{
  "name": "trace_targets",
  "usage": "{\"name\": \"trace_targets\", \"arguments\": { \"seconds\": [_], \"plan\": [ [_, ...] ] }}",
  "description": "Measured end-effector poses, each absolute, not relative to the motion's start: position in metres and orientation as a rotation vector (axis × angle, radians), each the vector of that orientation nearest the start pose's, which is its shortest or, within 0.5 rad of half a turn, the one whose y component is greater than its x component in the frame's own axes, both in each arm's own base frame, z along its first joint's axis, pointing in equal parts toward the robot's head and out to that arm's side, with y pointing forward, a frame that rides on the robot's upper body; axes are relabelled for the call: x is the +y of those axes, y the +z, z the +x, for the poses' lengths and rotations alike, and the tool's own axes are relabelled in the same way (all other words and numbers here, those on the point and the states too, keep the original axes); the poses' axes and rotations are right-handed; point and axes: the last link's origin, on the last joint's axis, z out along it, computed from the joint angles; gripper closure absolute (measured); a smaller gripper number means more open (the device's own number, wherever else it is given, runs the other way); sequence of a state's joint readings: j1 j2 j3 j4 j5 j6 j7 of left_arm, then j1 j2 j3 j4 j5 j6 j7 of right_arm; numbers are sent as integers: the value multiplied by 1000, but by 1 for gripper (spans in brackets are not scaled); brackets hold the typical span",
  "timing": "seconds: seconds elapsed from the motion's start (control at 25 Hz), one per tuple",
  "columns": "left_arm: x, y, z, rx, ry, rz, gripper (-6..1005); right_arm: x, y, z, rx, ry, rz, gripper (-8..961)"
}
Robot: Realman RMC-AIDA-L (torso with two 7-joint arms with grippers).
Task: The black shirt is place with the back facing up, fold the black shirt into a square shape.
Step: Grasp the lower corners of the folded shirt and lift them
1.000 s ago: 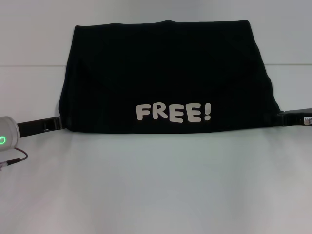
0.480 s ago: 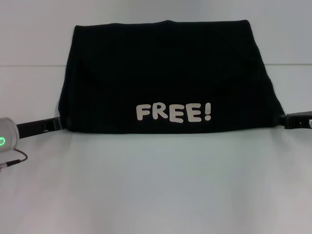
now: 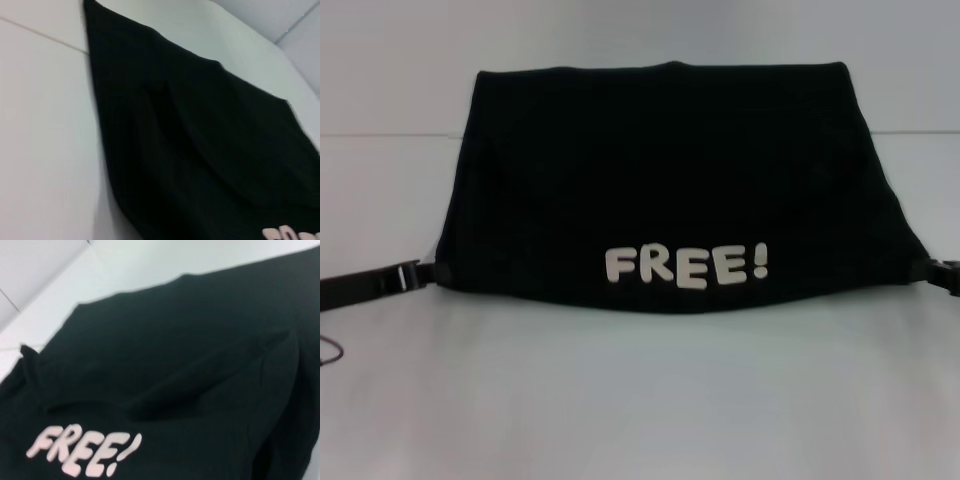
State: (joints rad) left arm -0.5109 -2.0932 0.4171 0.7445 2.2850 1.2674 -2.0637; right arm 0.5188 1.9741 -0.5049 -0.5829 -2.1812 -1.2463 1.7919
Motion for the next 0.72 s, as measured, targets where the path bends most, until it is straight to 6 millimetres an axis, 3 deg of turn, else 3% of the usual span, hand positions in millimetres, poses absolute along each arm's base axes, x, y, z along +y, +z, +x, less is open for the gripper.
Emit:
{"name": "trace_targets", "arguments": {
  "seconds": [0.36,0.72],
  "plan": [
    [291,49,-338,-1648,-667,-2174,998,274,66,367,1307,705,-2261,921],
    [225,49,-343,-1755,-680,-2352,999,204,67,383,1334,763,-2312,921]
  ]
}}
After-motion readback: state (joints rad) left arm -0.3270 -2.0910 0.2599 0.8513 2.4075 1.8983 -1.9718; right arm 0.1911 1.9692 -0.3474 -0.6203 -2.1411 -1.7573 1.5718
